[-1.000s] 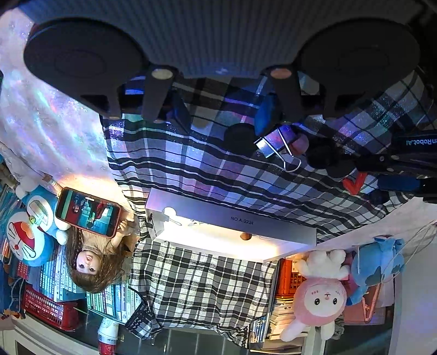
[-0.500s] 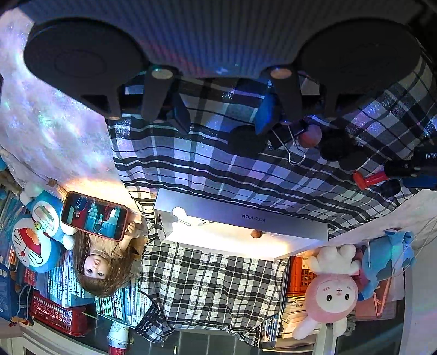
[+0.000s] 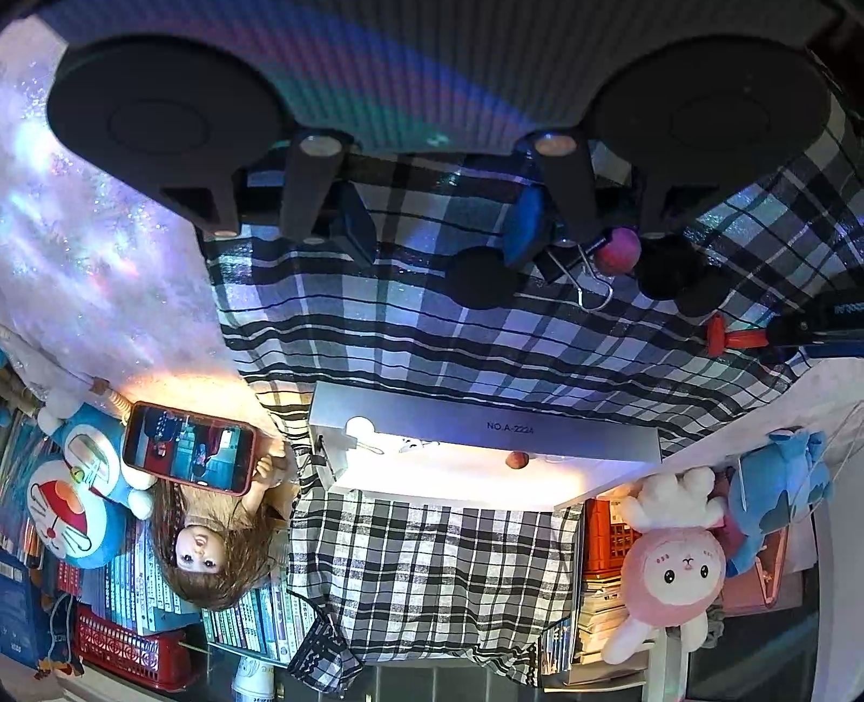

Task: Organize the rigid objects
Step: 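Grasp a black round cap with the left tool while the right tool grasps a black disc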

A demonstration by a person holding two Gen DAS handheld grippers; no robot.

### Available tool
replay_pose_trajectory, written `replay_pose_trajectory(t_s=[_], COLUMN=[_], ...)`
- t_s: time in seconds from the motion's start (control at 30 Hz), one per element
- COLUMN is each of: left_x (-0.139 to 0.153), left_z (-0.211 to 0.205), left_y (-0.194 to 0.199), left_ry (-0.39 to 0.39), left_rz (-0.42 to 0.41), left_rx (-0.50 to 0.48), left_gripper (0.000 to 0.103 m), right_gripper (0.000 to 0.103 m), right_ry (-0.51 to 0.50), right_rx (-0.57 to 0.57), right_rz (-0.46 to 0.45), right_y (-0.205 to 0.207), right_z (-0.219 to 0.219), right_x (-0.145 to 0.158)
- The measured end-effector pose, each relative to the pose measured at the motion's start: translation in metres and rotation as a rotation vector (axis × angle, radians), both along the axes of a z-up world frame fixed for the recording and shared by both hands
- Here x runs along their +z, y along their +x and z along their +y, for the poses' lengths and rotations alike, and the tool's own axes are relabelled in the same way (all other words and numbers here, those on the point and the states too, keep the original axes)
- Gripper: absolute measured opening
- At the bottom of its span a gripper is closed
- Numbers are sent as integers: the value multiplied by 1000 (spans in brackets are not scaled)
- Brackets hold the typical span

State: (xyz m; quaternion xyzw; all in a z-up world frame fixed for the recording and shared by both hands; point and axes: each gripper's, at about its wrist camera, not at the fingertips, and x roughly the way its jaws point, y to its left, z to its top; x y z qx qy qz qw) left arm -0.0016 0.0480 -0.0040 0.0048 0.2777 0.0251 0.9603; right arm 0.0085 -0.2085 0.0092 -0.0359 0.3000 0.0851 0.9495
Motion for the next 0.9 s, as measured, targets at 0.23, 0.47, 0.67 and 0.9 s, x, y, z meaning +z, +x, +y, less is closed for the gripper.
replay_pose_trajectory(t_s=[0.23,0.47,0.67,0.9], left_x=[0,0,-3,-4], left_z=[9,19,15,13], left_y=[16,15,16,16], left_ry=[11,2,-5,-22], left_rz=[1,0,1,0], left_rx=[28,51,25,2], left_gripper=[46,45,46,31], right_gripper=[66,66,66,66], right_ry=[16,16,16,10], right_rx=[-7,-8,-7,1], right_rz=[3,5,6,6], right_y=[2,3,6,10], right_z=[2,1,2,6], right_x=[0,-1,-3,-2])
